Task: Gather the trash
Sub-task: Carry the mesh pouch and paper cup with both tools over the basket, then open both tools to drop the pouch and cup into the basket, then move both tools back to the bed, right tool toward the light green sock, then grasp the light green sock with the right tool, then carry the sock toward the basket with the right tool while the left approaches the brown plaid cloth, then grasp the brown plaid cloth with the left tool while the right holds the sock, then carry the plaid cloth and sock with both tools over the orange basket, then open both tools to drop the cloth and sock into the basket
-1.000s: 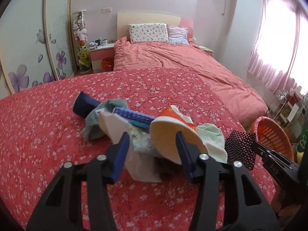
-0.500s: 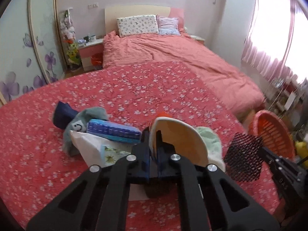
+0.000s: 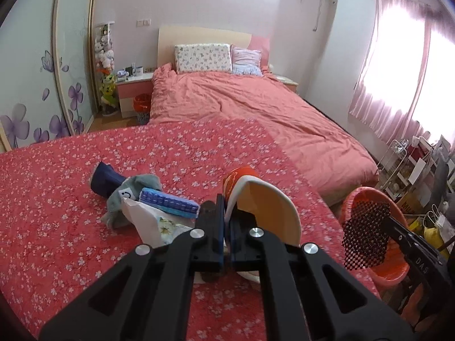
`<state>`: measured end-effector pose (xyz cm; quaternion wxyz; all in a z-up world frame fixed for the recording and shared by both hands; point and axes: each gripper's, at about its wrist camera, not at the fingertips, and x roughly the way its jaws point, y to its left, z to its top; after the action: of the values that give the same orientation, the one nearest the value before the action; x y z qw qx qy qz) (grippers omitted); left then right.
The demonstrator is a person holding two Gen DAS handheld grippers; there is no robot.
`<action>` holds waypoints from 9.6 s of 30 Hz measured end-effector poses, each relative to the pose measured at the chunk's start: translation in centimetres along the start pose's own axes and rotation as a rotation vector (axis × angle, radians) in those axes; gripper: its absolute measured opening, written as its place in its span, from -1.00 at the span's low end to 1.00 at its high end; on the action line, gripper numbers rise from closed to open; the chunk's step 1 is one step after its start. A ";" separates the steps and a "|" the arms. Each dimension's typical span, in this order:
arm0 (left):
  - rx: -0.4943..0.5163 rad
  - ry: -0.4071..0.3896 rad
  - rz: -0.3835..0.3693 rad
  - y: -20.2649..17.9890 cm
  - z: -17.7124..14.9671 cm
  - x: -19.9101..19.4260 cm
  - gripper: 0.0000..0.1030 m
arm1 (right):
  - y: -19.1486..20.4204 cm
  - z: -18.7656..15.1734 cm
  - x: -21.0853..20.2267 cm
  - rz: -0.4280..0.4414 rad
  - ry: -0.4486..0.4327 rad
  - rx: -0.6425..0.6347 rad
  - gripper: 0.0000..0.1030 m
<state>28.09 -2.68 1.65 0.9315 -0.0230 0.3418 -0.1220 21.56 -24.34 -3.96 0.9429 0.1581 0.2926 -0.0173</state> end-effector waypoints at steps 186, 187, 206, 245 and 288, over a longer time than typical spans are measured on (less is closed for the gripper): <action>-0.028 0.096 -0.101 -4.3 -6.5 3.0 0.25 | 0.0 0.9 0.9 -0.031 -0.082 -0.079 -0.91; -0.016 0.103 -0.108 -5.0 -6.4 3.5 0.25 | -0.6 0.7 0.6 -0.039 -0.087 -0.074 -0.91; -0.028 0.235 -0.061 -8.2 -6.4 11.5 0.01 | -5.3 -1.3 -2.1 -0.052 -0.100 -0.014 -0.90; 0.132 0.007 -0.242 -17.6 -2.7 -2.2 -0.67 | -8.8 -0.4 -8.6 -0.157 -0.298 0.015 -0.90; 0.188 0.153 -0.303 -24.1 -5.6 7.5 -0.08 | -17.2 -0.2 -5.0 -0.189 -0.206 0.225 -0.19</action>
<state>24.87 -27.66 -4.31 0.8717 0.0220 0.3915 -0.2938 15.18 -40.92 -6.31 0.9384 0.2319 0.2040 -0.1546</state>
